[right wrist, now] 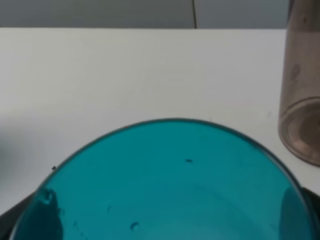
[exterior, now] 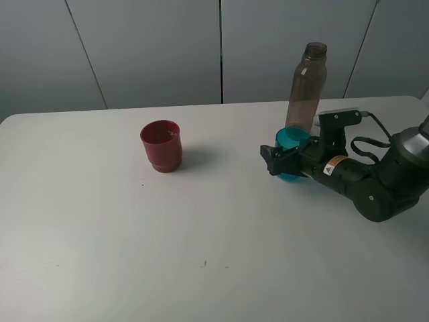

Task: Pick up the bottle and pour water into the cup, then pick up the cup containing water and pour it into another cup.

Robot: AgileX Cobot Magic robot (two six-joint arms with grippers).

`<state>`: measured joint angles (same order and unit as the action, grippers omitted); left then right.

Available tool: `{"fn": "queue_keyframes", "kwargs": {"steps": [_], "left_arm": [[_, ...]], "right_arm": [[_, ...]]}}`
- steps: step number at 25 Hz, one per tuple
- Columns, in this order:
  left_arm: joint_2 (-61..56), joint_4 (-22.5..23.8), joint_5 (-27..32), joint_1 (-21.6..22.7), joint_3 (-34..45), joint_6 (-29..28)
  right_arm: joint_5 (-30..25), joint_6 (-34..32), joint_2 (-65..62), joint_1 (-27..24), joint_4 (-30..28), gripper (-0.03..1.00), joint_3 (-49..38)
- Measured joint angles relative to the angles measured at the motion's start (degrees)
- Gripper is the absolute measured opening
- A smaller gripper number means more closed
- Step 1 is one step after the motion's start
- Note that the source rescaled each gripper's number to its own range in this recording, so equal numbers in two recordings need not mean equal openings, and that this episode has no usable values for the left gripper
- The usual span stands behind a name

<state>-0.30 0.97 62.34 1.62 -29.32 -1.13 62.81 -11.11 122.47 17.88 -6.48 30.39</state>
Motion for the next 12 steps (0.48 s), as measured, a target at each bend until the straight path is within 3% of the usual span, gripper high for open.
{"fn": "queue_keyframes", "kwargs": {"steps": [5,12], "left_arm": [[0.0,0.0,0.0,0.0,0.0,-0.13],[0.0,0.0,0.0,0.0,0.0,-0.13]], "right_arm": [[-7.3,-0.37,-3.23,0.0,-0.32,0.99,-0.22],[-35.53,-0.37,-17.05,0.0,-3.42,0.99,-1.89]]}}
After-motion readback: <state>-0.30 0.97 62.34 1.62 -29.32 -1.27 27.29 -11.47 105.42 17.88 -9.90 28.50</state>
